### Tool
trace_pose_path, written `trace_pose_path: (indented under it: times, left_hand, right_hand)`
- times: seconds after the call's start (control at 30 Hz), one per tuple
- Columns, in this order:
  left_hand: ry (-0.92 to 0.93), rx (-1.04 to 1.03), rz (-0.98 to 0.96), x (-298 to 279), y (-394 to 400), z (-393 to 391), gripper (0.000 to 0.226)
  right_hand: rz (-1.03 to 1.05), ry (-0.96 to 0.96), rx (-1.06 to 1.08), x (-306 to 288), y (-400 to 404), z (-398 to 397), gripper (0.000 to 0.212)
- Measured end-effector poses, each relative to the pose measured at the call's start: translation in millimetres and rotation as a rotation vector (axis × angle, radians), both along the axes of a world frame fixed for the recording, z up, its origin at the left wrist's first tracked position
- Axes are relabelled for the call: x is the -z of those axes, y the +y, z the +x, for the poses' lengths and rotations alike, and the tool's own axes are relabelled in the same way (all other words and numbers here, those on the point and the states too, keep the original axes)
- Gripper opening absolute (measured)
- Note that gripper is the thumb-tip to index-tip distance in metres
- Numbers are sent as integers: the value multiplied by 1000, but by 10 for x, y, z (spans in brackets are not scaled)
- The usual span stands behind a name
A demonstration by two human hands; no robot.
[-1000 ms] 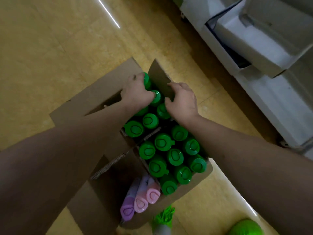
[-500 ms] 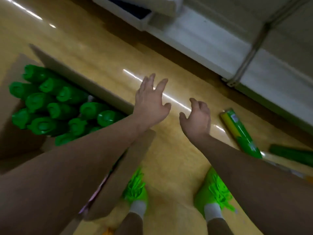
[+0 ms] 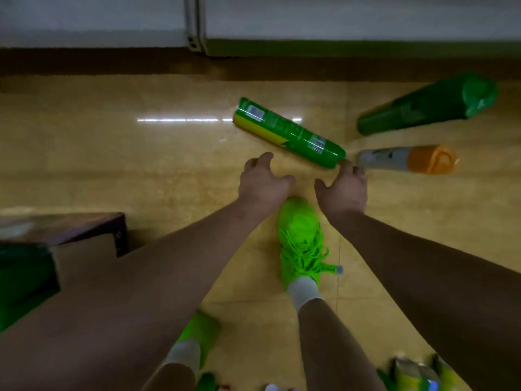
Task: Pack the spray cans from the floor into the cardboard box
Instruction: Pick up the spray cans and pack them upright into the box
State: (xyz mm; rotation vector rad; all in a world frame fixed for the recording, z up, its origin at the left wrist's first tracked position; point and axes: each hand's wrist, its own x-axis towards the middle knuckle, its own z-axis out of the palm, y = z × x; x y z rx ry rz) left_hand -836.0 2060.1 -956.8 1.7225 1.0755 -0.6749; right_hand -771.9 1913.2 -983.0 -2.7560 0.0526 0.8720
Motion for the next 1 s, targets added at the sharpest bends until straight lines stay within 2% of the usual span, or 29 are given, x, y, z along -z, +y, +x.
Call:
trace_pose_path:
  times: [0.13,0.27,0.37,0.43,0.53,0.63,0.8,0.93,1.0]
  left_hand:
    - [152,-267,-181,291,-398,283,75]
    - [260,-567,-428,583,-665,579,65]
    - [250,-757,-449,797,-803,873,83]
    - [224,-896,-432,957,-843,1042,93]
    - [191,-1050,-504,1147,-861,1219,82]
    - [199,-1117,-534,1274,-825,1326,63]
    - [196,-1054,-480,1324,-721,1275,44]
    - [178,-1008,-392,1061,-721,1074,50]
    - [171,-1027,-354,892,-676,952,63]
  right_hand:
    - [14,14,230,238,-541,111,68]
    - [96,23,478,417,-858,244,84]
    - [209,-59,664,508,-957,401,94]
    - [300,-123,701,557,-972,499,87]
    - [384,-178,771,635,-948,586,69]
    - [404,-248,835,721,-925,632,52]
    - [389,-289,767,751,-967,634,37]
    - [350,-244,742,713,-940,502,42]
    - [324,-211,730,664,-879,400,50]
